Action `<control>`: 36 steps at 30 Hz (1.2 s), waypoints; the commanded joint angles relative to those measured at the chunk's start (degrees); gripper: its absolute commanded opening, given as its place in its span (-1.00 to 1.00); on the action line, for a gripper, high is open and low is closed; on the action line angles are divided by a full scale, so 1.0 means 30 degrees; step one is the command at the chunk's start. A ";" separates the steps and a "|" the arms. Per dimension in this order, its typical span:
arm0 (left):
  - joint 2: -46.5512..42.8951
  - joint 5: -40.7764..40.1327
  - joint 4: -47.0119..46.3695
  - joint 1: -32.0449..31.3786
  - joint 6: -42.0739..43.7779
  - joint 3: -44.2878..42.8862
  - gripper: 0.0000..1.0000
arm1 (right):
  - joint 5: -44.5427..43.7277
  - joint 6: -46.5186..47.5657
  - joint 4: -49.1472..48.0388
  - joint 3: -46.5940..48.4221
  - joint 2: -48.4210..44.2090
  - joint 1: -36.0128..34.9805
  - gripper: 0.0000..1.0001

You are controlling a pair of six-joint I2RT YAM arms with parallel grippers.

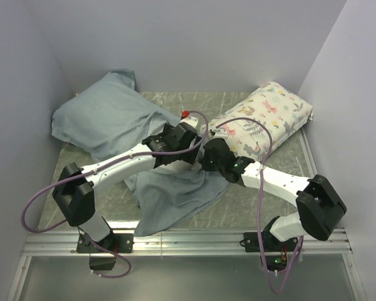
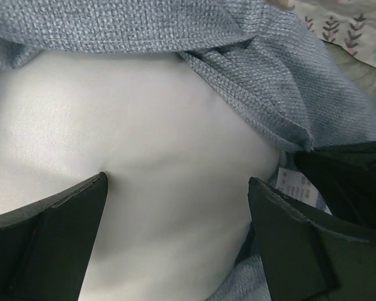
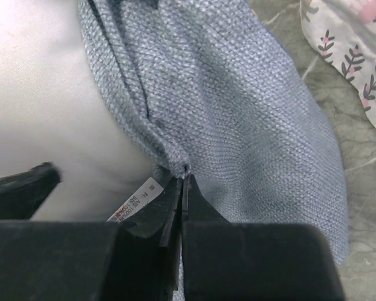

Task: Remove the pillowcase from the pillow

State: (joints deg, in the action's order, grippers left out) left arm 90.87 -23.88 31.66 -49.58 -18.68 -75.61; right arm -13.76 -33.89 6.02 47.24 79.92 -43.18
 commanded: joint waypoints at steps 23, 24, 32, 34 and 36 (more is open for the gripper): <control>-0.1371 0.0162 0.1604 -0.0406 -0.0777 0.0389 -0.99 | 0.1216 0.0777 -0.0367 0.2207 0.0606 0.4282 -1.00; -0.1896 0.0515 0.1808 -0.0435 -0.0747 0.0506 -0.99 | 0.1333 0.0808 -0.0106 0.2588 0.0693 0.4546 -1.00; -0.5351 0.1779 0.1575 -0.0641 -0.1069 0.1270 -0.99 | 0.2735 0.1131 0.0192 0.4673 0.3065 0.5543 -1.00; -0.5941 0.0992 0.1460 -0.0582 -0.1419 0.1152 -0.99 | 0.3294 0.1042 -0.0160 0.4236 0.3214 0.5692 -1.00; -0.6614 0.0051 0.1168 0.0176 -0.2207 0.1152 -0.99 | 0.4085 0.0809 -0.0947 0.3708 0.2894 0.5721 -1.00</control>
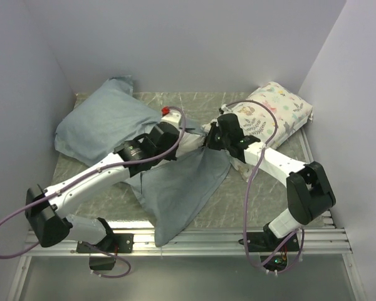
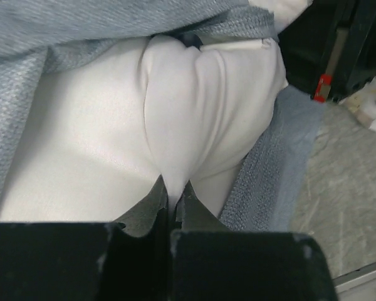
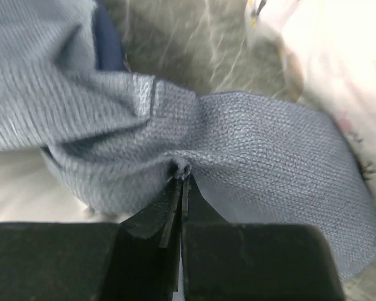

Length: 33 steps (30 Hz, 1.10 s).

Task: Remove the pillowcase from the pillow

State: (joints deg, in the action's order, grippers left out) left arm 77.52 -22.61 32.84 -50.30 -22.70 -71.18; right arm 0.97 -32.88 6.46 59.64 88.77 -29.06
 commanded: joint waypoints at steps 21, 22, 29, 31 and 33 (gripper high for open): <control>-0.0029 0.1941 -0.5878 0.4697 -0.3831 -0.3225 -0.99 | -0.2930 0.0356 -0.3533 -0.6781 -0.4914 -0.6690 -0.52; 0.0030 0.2028 -0.5907 0.4669 -0.3801 -0.3343 -0.99 | -0.3106 0.0385 -0.3211 -0.6870 -0.5532 -0.6691 -0.34; 0.0206 0.2410 -0.6405 0.4698 -0.3859 -0.3198 -0.99 | -0.3547 0.0560 -0.0456 -0.5321 -1.1013 -0.7188 0.49; 0.0265 0.2586 -0.6406 0.4698 -0.3860 -0.3373 -0.99 | -0.3575 0.0909 -0.0628 -0.4707 -1.1251 -0.7831 0.54; 0.0411 0.2644 -0.6434 0.4698 -0.3860 -0.3490 -0.99 | -0.3722 0.1175 -0.0951 -0.4180 -1.0495 -0.8213 0.58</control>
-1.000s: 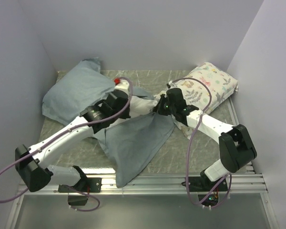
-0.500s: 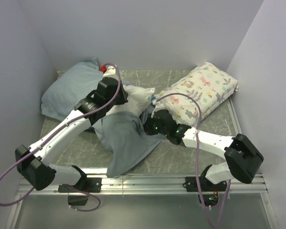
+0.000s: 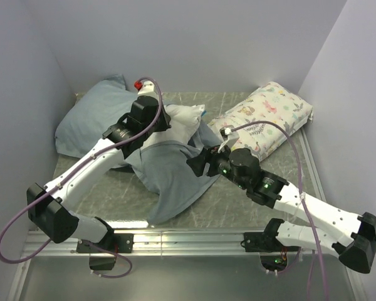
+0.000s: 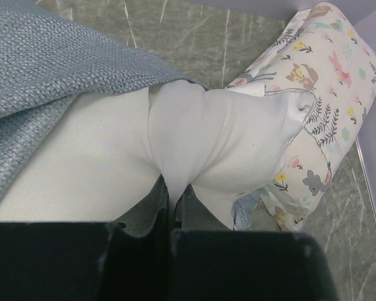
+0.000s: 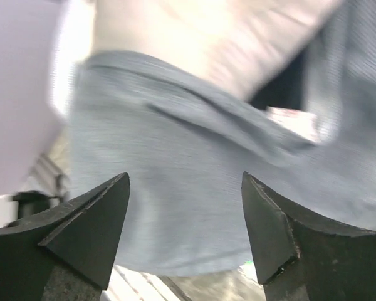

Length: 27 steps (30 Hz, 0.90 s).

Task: Remove the pillowcase from the pillow

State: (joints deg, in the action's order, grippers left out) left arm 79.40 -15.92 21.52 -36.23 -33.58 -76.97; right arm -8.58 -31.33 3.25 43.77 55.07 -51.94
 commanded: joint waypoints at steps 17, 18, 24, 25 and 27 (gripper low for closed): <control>0.0605 0.0356 -0.2486 0.0093 0.0032 -0.2322 -0.99 | -0.2414 0.0279 -0.0817 0.3078 0.4906 -0.6004 0.54; 0.0692 0.0414 -0.2514 0.0094 0.0032 -0.2467 -0.99 | -0.2617 0.0191 -0.0847 0.3019 0.5080 -0.6296 0.55; 0.0927 0.0679 -0.2486 0.0064 0.0003 -0.2732 -0.99 | -0.4842 -0.0395 0.0908 0.4071 0.6720 -0.7002 0.45; 0.0956 0.0679 -0.2485 0.0093 0.0003 -0.2732 -0.99 | -0.5513 -0.0715 0.1055 0.4102 0.6838 -0.7002 0.27; 0.0869 0.0620 -0.2456 0.0093 0.0091 -0.2820 -0.99 | -0.5899 -0.0864 0.1349 0.4015 0.7073 -0.7002 -0.08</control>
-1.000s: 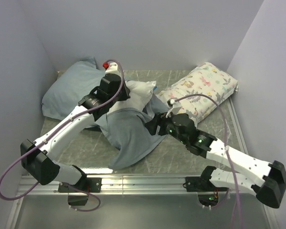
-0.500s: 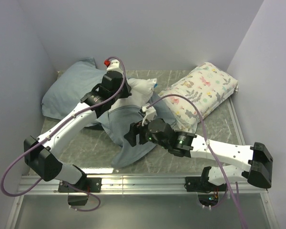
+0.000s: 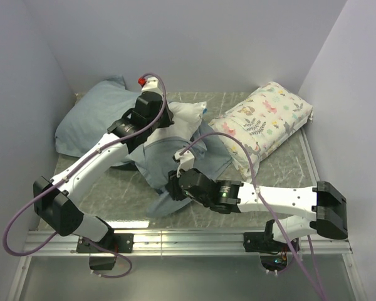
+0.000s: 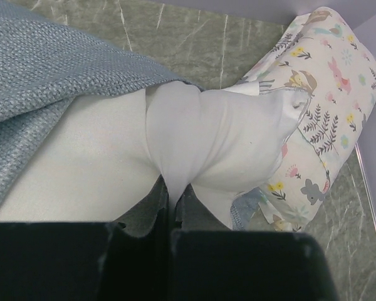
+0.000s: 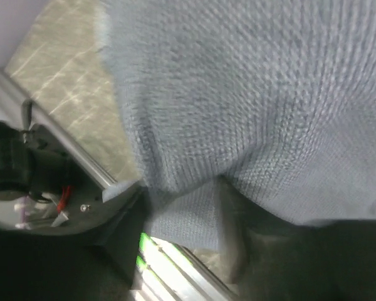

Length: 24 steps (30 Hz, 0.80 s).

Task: Remove the pillowcase from the pillow

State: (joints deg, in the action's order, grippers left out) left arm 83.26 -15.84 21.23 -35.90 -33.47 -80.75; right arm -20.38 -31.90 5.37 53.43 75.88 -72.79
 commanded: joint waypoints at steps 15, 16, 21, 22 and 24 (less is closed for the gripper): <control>0.1452 0.1820 -0.0458 0.2970 0.0933 -0.7620 -0.99 | -0.0856 -0.1346 -0.3574 -0.4332 -0.0421 -0.3712 -1.00; 0.1744 0.2024 -0.0370 0.3379 0.0904 -0.7914 -0.99 | -0.0766 -0.1494 -0.3750 -0.4362 -0.0187 -0.3743 -1.00; 0.2157 0.3314 0.0099 0.3968 0.0845 -0.9030 -0.99 | -0.0121 -0.1556 -0.4630 -0.3750 0.2301 -0.3627 -1.00; 0.2273 0.3287 0.0274 0.4201 0.0903 -0.9146 -0.99 | 0.0286 -0.1409 -0.4746 -0.3573 0.2741 -0.3655 -1.00; 0.2566 0.4535 0.0945 0.4989 0.0642 -1.0198 -0.99 | 0.0785 -0.1203 -0.5302 -0.3192 0.3884 -0.3655 -1.00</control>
State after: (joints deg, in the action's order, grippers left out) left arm 91.64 -6.50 32.16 -23.92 -31.33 -103.85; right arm -23.53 -35.27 -10.17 42.48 83.26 -82.91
